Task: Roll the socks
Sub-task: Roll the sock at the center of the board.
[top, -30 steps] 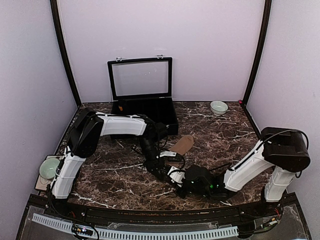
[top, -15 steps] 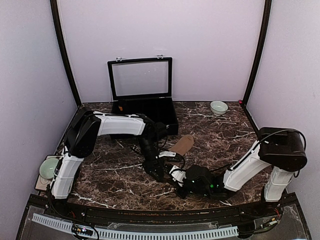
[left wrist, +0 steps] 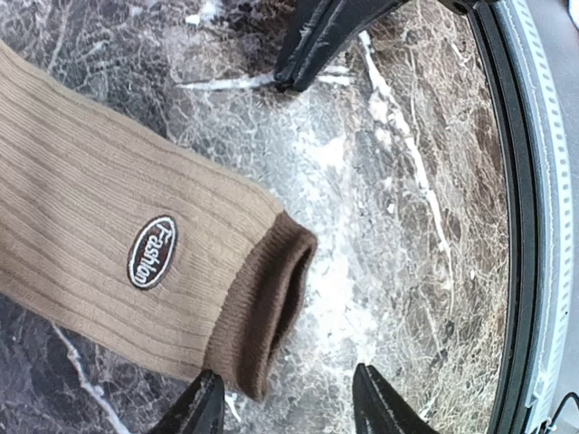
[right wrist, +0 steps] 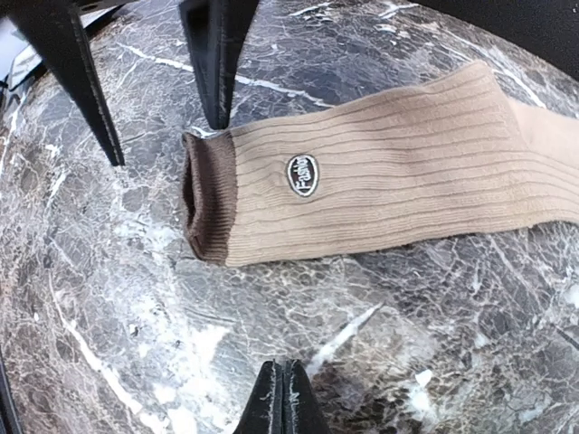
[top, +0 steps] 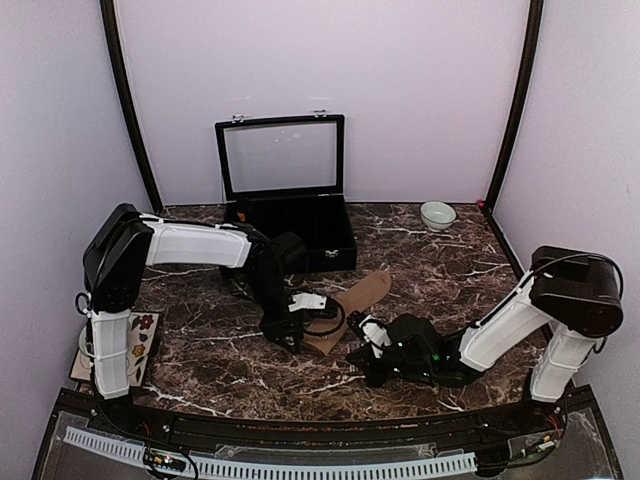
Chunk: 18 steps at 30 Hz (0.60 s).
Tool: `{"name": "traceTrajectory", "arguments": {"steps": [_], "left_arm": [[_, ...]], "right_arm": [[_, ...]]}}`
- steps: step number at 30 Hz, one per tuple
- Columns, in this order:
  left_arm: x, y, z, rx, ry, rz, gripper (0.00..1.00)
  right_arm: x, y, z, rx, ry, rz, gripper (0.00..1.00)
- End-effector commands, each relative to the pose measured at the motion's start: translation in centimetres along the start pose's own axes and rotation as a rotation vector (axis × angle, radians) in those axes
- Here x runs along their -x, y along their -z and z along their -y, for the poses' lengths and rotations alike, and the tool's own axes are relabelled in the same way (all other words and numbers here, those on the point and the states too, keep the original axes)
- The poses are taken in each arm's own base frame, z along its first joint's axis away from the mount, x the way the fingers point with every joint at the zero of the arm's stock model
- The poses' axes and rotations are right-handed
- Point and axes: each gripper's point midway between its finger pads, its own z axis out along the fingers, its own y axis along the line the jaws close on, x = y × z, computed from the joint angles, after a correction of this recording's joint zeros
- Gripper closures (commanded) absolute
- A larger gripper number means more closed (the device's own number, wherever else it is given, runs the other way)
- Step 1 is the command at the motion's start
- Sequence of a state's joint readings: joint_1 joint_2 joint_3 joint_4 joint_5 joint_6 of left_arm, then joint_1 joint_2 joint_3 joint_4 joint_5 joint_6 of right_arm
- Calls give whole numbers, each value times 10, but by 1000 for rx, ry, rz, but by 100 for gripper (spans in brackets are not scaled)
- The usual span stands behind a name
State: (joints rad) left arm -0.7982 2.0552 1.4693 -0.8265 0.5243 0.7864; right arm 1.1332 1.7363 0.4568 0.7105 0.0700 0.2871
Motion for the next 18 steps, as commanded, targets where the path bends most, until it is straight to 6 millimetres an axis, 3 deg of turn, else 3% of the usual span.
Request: {"name": "traceTrajectory", "arguments": {"steps": [1, 3, 6, 9, 13, 18], "left_arm": [[7, 1, -1, 16, -16, 43, 53], [8, -5, -2, -3, -1, 49, 57], [15, 0, -4, -12, 22, 78, 56], [21, 27, -13, -20, 71, 158, 50], [14, 67, -29, -2, 131, 231, 46], [-1, 108, -27, 5, 209, 338, 43]], "right_arm": [[11, 6, -12, 70, -2, 25, 100], [20, 11, -15, 55, 48, 73, 98], [30, 18, -21, 26, 119, 122, 87], [33, 19, -23, 12, 144, 125, 78], [41, 13, -31, 30, 186, 131, 74], [51, -11, -45, 60, 288, 102, 72]]}}
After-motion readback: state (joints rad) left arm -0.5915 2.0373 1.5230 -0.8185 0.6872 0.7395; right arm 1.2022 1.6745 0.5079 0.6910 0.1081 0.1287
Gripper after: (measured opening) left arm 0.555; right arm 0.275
